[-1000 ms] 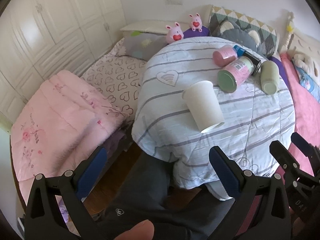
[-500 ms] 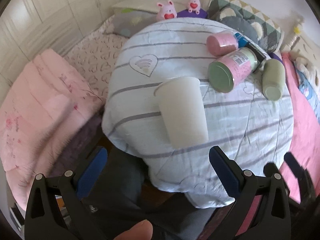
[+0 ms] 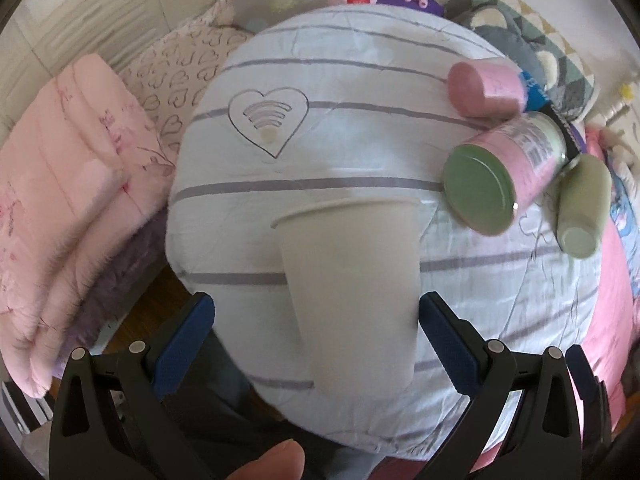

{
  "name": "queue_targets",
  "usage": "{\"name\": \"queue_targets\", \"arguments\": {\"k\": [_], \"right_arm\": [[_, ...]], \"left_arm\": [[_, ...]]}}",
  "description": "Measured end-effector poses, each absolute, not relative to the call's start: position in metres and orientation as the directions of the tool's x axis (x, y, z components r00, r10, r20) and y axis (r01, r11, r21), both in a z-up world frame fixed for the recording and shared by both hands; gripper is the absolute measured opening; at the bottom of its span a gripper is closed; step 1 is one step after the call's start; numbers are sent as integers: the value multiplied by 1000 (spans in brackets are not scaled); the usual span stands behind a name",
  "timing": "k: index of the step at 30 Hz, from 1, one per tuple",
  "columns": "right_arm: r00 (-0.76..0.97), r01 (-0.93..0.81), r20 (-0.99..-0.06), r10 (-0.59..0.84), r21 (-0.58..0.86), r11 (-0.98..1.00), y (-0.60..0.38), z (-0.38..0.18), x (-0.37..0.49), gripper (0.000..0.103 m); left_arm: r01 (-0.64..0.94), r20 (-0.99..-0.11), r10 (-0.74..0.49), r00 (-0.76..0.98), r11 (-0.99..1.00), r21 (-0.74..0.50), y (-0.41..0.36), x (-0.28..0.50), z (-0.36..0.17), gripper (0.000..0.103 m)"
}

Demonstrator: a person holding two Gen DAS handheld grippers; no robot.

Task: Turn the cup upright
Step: 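Close the left gripper around the body of the white cup, then lift the cup with the left gripper and rotate it so the rim faces up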

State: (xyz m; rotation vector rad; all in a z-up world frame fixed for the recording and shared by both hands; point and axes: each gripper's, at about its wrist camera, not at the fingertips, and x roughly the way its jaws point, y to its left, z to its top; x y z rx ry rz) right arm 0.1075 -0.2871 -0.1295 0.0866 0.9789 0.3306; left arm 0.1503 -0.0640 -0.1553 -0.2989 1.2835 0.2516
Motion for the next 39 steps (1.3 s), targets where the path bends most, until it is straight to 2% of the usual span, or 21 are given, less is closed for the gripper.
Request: {"name": "queue_targets", "arguments": {"k": [9, 14, 17, 18, 22, 27, 32, 37, 39], "right_arm": [[492, -236, -816, 304, 211, 949, -286, -133, 126, 85], [486, -237, -820, 303, 211, 948, -283, -133, 130, 85], [484, -242, -820, 304, 208, 948, -281, -132, 130, 85], [485, -243, -820, 303, 207, 948, -280, -132, 130, 85], [488, -242, -818, 305, 209, 948, -278, -130, 128, 84], [490, -238, -815, 309, 215, 947, -273, -128, 125, 85], [493, -229, -813, 309, 221, 948, -266, -126, 122, 85], [497, -193, -818, 290, 222, 956, -261, -127, 118, 85], [496, -172, -823, 277, 219, 960, -261, -128, 116, 85]], "left_arm": [[-403, -969, -37, 246, 905, -137, -52, 170, -168, 101], [-438, -967, -78, 242, 881, -180, -47, 175, -178, 92], [-438, -970, -59, 235, 885, -160, -48, 177, -183, 82], [-431, -970, -46, 238, 890, -148, -48, 177, -182, 74], [-405, -960, -69, 273, 897, -180, -41, 176, -177, 72], [-298, -919, -35, 394, 941, -163, -44, 175, -157, 72], [-184, -792, 42, 609, 979, -90, -56, 173, -129, 72], [-71, -518, 113, 848, 992, 100, -71, 166, -120, 72], [-8, -470, 86, 879, 986, 165, -75, 166, -129, 72]]}}
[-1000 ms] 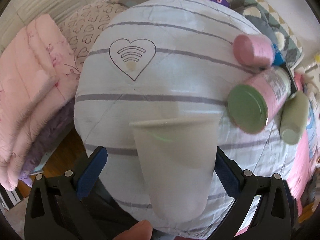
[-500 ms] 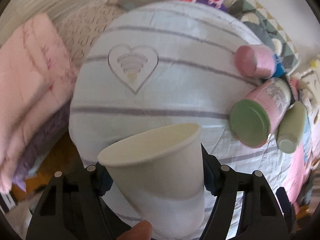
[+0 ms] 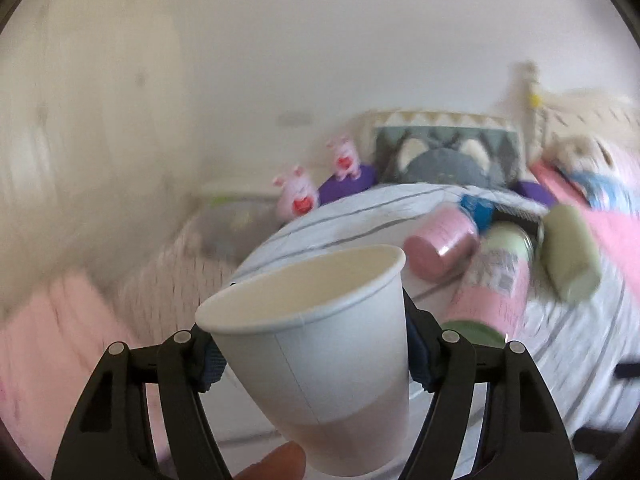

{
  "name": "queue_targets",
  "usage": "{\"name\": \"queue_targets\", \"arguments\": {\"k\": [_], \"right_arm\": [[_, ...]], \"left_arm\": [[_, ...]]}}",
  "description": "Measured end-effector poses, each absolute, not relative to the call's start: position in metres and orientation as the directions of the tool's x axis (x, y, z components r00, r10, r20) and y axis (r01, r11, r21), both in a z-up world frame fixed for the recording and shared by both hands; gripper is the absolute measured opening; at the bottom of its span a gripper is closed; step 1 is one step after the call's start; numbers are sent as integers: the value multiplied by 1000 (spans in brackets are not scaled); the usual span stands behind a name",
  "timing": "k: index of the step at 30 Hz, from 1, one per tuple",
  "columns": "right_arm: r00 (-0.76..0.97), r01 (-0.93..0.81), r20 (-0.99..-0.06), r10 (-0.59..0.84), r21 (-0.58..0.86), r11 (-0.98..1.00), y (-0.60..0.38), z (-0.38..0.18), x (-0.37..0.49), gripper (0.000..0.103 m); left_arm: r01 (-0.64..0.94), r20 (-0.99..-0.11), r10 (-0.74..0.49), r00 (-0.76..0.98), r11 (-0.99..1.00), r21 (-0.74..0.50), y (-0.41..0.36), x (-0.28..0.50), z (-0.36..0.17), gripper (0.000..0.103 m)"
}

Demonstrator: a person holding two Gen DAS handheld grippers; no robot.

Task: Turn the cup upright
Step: 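Lift the cup with the left gripper and rotate it so the rim faces up, then lower the cup upright onto the quilt and open the left gripper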

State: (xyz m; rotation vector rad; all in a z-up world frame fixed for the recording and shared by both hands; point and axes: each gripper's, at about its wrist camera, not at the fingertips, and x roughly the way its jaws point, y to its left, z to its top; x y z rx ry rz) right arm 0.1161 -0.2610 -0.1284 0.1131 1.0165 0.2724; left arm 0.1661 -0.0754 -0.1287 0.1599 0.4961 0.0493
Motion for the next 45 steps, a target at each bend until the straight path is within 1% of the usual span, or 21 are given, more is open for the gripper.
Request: {"name": "queue_targets", "arguments": {"k": [3, 7, 10, 13, 14, 15, 16, 18, 23, 27, 36, 45], "right_arm": [[489, -136, -836, 248, 208, 969, -260, -132, 113, 85], [486, -106, -848, 210, 182, 978, -254, -132, 108, 85], [485, -97, -853, 193, 167, 981, -246, -132, 104, 85], [484, -96, -855, 186, 159, 983, -237, -131, 100, 85], [485, -97, -855, 185, 157, 983, -235, -130, 98, 85], [487, -97, -854, 183, 155, 983, -233, -130, 98, 85], [487, -98, -854, 180, 152, 984, -231, -129, 97, 85], [488, -99, -856, 174, 144, 985, -228, -127, 95, 85], [498, -107, -850, 172, 136, 985, -222, -122, 90, 85], [508, -121, -842, 181, 138, 983, -219, -118, 88, 85], [546, -151, -811, 209, 150, 977, -215, -101, 78, 85], [634, -164, -738, 233, 166, 972, -226, -68, 48, 85]], "left_arm": [[89, -468, 24, 883, 972, 218, -78, 166, -150, 73], [141, -430, -4, 903, 948, 286, -84, 147, -163, 73], [151, -411, -22, 911, 947, 283, -80, 133, -163, 73], [153, -427, -32, 903, 956, 252, -73, 128, -162, 74], [154, -433, -34, 901, 957, 245, -72, 128, -163, 76], [156, -435, -37, 900, 958, 241, -70, 126, -162, 80], [158, -438, -39, 898, 958, 239, -70, 125, -163, 88], [166, -441, -48, 896, 958, 232, -70, 122, -163, 96], [169, -458, -58, 887, 964, 205, -72, 116, -163, 96], [162, -465, -55, 884, 967, 194, -71, 114, -158, 103], [130, -495, -15, 869, 972, 198, -63, 109, -143, 103], [119, -509, -20, 861, 979, 163, -52, 77, -108, 103]]}}
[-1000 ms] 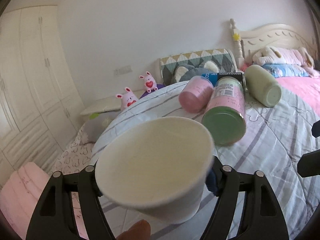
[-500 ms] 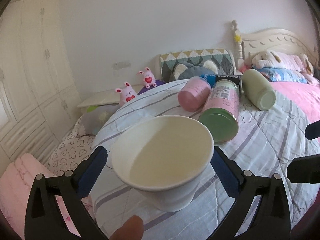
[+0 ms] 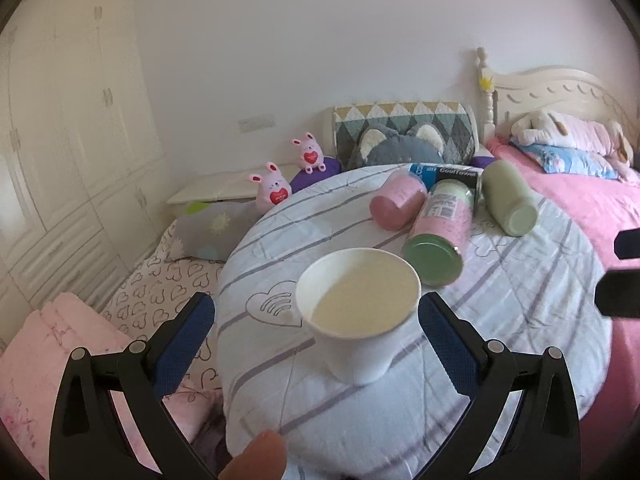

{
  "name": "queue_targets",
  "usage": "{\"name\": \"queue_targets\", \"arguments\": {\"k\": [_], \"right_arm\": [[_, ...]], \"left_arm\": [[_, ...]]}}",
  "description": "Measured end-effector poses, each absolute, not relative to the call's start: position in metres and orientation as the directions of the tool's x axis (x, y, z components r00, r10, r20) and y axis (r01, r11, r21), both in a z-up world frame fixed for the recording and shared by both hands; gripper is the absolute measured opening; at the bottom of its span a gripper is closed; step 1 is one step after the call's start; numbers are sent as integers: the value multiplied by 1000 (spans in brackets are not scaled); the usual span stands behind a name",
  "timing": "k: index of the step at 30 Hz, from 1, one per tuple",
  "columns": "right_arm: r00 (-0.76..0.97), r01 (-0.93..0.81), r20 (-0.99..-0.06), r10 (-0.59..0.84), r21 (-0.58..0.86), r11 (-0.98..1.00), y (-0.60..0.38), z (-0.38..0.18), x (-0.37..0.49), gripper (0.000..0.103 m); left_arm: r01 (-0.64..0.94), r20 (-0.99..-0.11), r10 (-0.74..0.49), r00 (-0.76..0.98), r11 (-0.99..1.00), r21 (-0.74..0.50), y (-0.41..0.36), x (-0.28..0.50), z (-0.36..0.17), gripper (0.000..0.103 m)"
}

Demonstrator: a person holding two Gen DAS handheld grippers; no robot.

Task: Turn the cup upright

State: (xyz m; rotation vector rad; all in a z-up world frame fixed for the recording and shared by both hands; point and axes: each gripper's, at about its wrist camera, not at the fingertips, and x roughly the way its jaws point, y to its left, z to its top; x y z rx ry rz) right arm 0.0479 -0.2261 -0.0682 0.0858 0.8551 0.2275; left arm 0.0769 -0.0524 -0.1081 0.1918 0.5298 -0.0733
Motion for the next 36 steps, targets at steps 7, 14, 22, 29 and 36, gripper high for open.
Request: {"name": "queue_targets", "arguments": {"k": [7, 14, 22, 29, 36], "right_arm": [[712, -156, -660, 241, 187, 970, -238, -44, 13, 85], [766, -154, -594, 244, 199, 968, -237, -27, -23, 85], [815, -143, -535, 224, 188, 972, -230, -12, -58, 85], [838, -158, -499, 220, 164, 974, -220, -3, -85, 85], [865, -151, -456, 207, 156, 976, -225, 8, -109, 85]], "left_arm": [[112, -554, -23, 832, 986, 127, -45, 40, -77, 103], [85, -613, -1, 790, 991, 108, -34, 0, -44, 103], [5, -657, 58, 751, 996, 93, -18, -39, -33, 103], [-36, -661, 78, 747, 996, 78, -13, -80, -27, 103], [-11, -618, 61, 784, 996, 84, -24, -103, -11, 103]]}}
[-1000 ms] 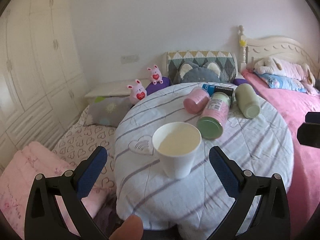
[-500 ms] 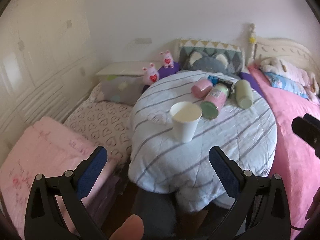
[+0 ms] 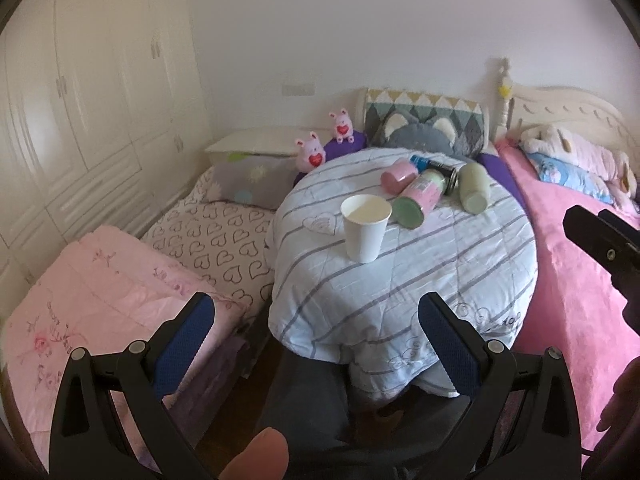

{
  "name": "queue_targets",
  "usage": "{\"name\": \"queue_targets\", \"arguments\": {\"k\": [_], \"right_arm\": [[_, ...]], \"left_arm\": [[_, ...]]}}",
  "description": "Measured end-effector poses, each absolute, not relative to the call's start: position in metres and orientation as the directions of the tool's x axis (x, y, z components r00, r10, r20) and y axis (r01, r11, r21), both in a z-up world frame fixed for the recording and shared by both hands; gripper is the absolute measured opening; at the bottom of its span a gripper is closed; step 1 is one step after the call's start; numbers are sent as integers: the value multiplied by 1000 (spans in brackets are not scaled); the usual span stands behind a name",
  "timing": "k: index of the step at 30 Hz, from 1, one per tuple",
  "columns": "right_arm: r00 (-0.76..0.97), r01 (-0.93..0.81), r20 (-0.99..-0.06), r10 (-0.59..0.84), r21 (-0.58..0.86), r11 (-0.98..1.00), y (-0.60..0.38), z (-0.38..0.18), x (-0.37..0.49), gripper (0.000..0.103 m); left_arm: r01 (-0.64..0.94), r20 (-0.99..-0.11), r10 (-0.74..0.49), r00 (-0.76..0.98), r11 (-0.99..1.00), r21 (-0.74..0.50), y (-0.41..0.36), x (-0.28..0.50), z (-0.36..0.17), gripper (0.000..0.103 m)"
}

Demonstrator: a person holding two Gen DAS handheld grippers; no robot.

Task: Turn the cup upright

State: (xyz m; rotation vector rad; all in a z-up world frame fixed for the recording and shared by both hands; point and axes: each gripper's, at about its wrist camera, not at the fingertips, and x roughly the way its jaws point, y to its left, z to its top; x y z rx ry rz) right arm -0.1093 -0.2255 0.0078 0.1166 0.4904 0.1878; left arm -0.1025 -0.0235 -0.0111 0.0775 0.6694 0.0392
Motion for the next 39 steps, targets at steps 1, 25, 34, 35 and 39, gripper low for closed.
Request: {"name": "queue_targets", "arguments": {"k": [1, 25, 34, 35, 39], "right_arm": [[869, -148, -451, 204, 156, 977, -226, 9, -113, 85], [868, -159, -447, 219, 168, 973, -228, 9, -118, 85], [857, -166, -461, 231, 177, 970, -228, 6, -113, 85], [856, -166, -462, 231, 178, 970, -228, 5, -112, 85], [852, -165, -470, 233, 181, 969, -229, 4, -110, 85]], "left_arm": [[-12, -612, 61, 789, 996, 83, -24, -105, -9, 103], [-22, -613, 71, 787, 996, 87, -23, -111, -11, 103], [-32, -587, 93, 804, 993, 115, -28, -110, -10, 103], [-30, -587, 91, 805, 993, 112, -28, -110, -10, 103], [-30, -593, 96, 799, 992, 121, -29, -106, -10, 103]]}}
